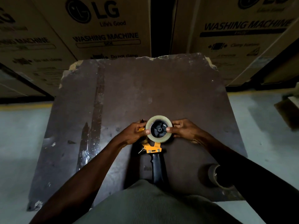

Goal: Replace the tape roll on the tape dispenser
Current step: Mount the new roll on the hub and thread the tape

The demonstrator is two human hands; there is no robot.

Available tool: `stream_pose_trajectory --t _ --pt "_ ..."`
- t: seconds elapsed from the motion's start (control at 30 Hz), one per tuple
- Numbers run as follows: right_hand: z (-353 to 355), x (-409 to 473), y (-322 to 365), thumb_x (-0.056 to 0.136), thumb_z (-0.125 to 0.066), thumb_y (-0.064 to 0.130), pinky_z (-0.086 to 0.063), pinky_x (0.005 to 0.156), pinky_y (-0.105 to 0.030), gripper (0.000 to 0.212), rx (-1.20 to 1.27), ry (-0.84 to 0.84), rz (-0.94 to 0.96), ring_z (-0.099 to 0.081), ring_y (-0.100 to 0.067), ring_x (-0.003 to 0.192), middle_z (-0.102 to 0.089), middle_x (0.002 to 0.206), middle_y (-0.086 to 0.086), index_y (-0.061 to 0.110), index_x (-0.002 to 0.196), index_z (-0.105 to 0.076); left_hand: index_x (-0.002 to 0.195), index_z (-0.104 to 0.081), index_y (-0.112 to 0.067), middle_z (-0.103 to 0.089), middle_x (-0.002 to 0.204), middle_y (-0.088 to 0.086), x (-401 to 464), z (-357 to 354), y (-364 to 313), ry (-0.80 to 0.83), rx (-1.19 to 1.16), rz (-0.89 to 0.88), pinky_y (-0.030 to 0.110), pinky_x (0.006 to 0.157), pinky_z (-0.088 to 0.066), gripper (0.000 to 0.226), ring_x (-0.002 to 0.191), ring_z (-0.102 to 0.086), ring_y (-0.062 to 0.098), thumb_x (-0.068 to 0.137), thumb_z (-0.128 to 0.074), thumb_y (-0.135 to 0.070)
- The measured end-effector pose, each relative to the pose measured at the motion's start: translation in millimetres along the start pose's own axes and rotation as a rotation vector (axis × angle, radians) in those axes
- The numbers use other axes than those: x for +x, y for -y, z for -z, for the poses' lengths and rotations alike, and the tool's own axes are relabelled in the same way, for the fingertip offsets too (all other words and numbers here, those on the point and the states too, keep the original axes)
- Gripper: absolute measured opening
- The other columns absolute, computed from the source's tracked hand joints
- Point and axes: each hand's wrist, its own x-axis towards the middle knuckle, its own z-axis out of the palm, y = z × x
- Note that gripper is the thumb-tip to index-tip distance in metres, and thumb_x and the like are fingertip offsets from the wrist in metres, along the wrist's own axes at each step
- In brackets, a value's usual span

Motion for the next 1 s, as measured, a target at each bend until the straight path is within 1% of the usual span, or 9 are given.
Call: stream_pose_trajectory --t 0.07,0.17,0.23,0.37,0.5,0.6,0.8,0.93,1.0 --pt "0.3 2.3 1.4 0.089 -0.073 0.019 -0.054 0.095 -0.036 0.026 0.013 -0.006 -0.007 -0.069 -0.019 0.109 -0.076 0.112 -0.008 0.017 0.115 -0.071 0.129 -0.065 -0.029 -0.061 0.126 -0.005 0.5 -2.5 0.4 -0.028 0.026 -0.006 0.027 0.103 -0.046 0.035 0.117 -0.06 0.005 0.094 -0.065 -0.028" --pt "2.4 5.4 3.2 0.093 -0.067 0.016 -0.058 0.073 -0.019 0.021 0.039 -0.004 -0.042 -0.072 -0.006 0.087 -0.076 0.099 -0.004 0.011 0.113 -0.07 0.13 -0.064 -0.026 -0.058 0.127 -0.001 5.0 -5.7 0.1 -0.061 0.07 -0.002 0.017 0.098 -0.044 0.035 0.113 -0.059 -0.001 0.095 -0.064 -0.028" --pt "3.9 7.7 0.2 0.095 -0.065 0.017 -0.056 0.065 -0.014 0.018 0.041 -0.006 -0.069 -0.07 0.0 0.081 -0.075 0.095 0.002 0.013 0.112 -0.07 0.129 -0.065 -0.022 -0.056 0.126 0.001 9.6 -6.1 2.5 -0.061 0.13 0.002 0.015 0.096 -0.045 0.035 0.114 -0.058 0.002 0.095 -0.064 -0.031" --pt "8.8 12.6 -8.7 0.094 -0.066 0.02 -0.058 0.076 -0.02 0.014 0.058 0.015 -0.105 -0.071 -0.003 0.091 -0.078 0.097 0.006 0.021 0.107 -0.072 0.125 -0.066 -0.026 -0.052 0.127 0.004 19.5 -8.8 11.0 -0.086 0.297 0.019 0.035 0.107 -0.042 0.047 0.122 -0.053 0.018 0.084 -0.062 -0.049" --pt "8.8 15.7 -17.6 0.092 -0.069 0.022 -0.057 0.089 -0.03 0.026 0.055 0.006 -0.112 -0.071 -0.01 0.102 -0.077 0.106 -0.001 0.018 0.118 -0.07 0.132 -0.061 -0.03 -0.042 0.146 0.008 24.8 -10.5 16.2 -0.1 0.411 0.043 0.043 0.114 -0.036 0.049 0.14 -0.038 0.022 0.086 -0.065 -0.046" --pt "7.7 14.8 -22.4 0.09 -0.072 0.025 -0.057 0.089 -0.033 0.035 0.039 -0.01 -0.112 -0.07 -0.013 0.105 -0.076 0.108 -0.001 0.016 0.123 -0.069 0.132 -0.06 -0.034 -0.042 0.146 0.005 25.7 -10.1 18.2 -0.127 0.468 0.049 0.044 0.112 -0.039 0.047 0.138 -0.04 0.021 0.087 -0.065 -0.047" --pt "2.1 6.9 -19.3 0.092 -0.07 0.026 -0.059 0.083 -0.037 0.027 0.031 -0.039 -0.136 -0.06 -0.015 0.079 -0.066 0.09 -0.002 0.018 0.118 -0.07 0.125 -0.056 -0.048 -0.053 0.126 -0.003 24.5 -6.9 11.1 -0.124 0.583 0.041 0.047 0.099 -0.047 0.058 0.122 -0.051 0.02 0.073 -0.047 -0.073" --pt "-7.9 1.9 -17.1 0.093 -0.069 0.024 -0.058 0.086 -0.041 0.023 0.063 -0.079 -0.146 -0.057 -0.014 0.07 -0.068 0.094 -0.004 0.016 0.115 -0.068 0.142 -0.048 -0.039 -0.041 0.152 0.01 17.6 -3.6 9.4 -0.186 0.608 0.04 0.05 0.111 -0.038 0.068 0.143 -0.037 0.028 0.08 -0.061 -0.065" --pt "-12.5 0.0 -20.6 0.093 -0.068 0.025 -0.059 0.081 -0.038 0.024 0.072 -0.109 -0.147 -0.056 -0.013 0.068 -0.067 0.096 -0.007 0.014 0.115 -0.067 0.146 -0.043 -0.036 -0.034 0.158 0.01 13.7 -5.5 8.3 -0.215 0.58 0.026 0.048 0.115 -0.034 0.072 0.147 -0.031 0.027 0.082 -0.066 -0.059"
